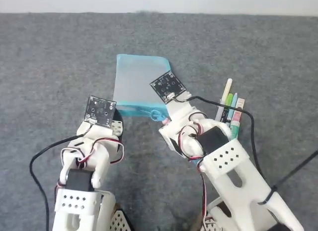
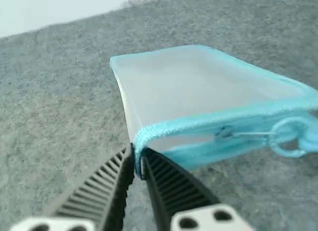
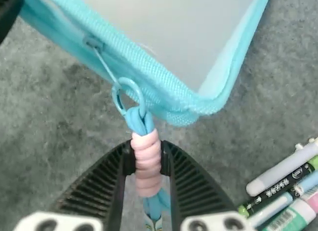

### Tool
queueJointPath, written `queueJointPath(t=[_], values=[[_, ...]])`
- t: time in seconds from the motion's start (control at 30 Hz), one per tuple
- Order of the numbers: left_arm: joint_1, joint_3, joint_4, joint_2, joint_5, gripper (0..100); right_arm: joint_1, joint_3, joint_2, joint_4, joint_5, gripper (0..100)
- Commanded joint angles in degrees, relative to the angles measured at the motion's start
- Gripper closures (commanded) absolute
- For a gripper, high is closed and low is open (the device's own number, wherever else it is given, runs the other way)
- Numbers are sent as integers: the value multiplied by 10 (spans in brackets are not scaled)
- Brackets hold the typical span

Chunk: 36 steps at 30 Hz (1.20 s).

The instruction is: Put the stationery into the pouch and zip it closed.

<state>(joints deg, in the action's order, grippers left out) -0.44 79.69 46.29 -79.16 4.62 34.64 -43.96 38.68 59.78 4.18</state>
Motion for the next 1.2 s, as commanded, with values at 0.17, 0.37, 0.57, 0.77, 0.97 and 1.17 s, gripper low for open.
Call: queueJointPath(t=[0.17, 0.37, 0.57, 0.77, 0.97, 1.17], values=[[-1, -11, -21, -6, 3, 829, 15, 32, 63, 59, 48, 992], [2, -10, -23, -5, 4, 818, 17, 32, 122, 104, 83, 992], [64, 32, -55, -8, 7, 819, 84, 32, 158, 139, 92, 992], [80, 48, -76, -9, 7, 897, 107, 32, 199, 174, 113, 992], [79, 47, -76, -9, 4, 989, 95, 26, 206, 180, 117, 992], [54, 45, -76, -9, -18, 989, -30, 25, 204, 181, 152, 992]])
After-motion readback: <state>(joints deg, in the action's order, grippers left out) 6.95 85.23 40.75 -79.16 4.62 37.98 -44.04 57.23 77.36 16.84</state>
